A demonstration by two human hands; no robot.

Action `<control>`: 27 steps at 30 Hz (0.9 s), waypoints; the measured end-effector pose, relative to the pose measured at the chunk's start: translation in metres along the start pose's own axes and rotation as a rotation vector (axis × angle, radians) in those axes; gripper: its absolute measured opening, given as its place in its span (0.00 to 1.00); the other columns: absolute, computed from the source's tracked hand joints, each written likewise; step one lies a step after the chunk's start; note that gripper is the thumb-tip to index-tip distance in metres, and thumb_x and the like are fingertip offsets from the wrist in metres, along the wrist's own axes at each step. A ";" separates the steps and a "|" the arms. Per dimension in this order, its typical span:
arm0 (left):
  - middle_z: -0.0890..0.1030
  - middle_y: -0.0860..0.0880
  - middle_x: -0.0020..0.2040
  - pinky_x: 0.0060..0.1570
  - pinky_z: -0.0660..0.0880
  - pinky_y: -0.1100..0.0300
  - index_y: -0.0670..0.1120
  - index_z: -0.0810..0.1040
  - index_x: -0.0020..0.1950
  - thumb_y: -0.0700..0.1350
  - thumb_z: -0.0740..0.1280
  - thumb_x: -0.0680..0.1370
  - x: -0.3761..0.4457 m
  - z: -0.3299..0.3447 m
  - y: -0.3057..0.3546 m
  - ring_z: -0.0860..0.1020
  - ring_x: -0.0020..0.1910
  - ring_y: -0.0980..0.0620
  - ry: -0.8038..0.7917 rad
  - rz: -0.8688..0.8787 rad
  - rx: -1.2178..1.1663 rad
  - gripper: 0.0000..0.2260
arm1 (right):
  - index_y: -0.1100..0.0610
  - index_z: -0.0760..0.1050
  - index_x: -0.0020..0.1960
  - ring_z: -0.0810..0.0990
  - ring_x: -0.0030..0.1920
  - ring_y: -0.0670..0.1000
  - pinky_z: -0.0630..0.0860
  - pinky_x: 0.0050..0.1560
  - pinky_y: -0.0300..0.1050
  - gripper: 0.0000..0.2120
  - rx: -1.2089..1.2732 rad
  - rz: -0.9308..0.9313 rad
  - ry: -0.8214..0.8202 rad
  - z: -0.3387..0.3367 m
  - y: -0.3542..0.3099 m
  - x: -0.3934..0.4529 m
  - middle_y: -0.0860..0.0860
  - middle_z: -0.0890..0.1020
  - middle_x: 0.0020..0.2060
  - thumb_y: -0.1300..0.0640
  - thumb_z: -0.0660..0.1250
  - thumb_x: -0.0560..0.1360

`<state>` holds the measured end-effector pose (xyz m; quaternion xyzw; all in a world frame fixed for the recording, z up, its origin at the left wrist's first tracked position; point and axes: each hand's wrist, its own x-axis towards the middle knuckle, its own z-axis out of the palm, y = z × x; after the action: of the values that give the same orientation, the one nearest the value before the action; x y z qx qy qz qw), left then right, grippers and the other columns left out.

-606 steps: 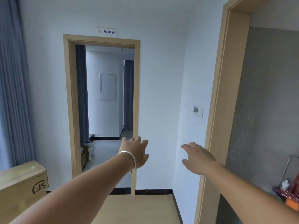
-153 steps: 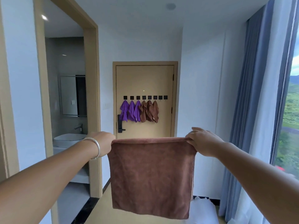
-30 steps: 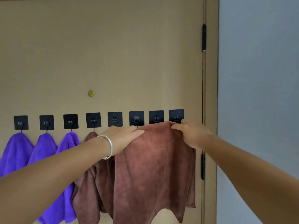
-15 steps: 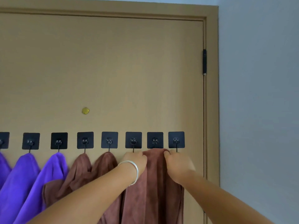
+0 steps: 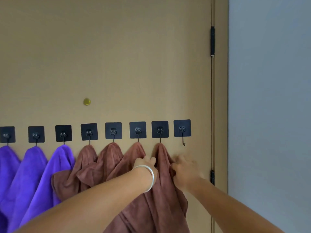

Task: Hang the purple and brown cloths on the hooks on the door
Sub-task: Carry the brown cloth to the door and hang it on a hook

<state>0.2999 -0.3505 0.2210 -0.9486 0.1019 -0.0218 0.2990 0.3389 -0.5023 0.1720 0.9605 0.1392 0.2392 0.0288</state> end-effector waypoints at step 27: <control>0.73 0.48 0.63 0.54 0.71 0.53 0.48 0.64 0.71 0.47 0.57 0.79 0.040 -0.047 0.059 0.71 0.60 0.47 0.888 0.596 -0.476 0.20 | 0.49 0.68 0.70 0.68 0.65 0.52 0.68 0.63 0.45 0.21 -0.295 0.529 0.062 -0.088 0.046 -0.141 0.49 0.70 0.66 0.58 0.58 0.77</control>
<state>0.3236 -0.4325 0.2248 -0.8199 0.4820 -0.3090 -0.0003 0.1903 -0.5873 0.1921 0.9411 -0.1514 0.2850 0.1005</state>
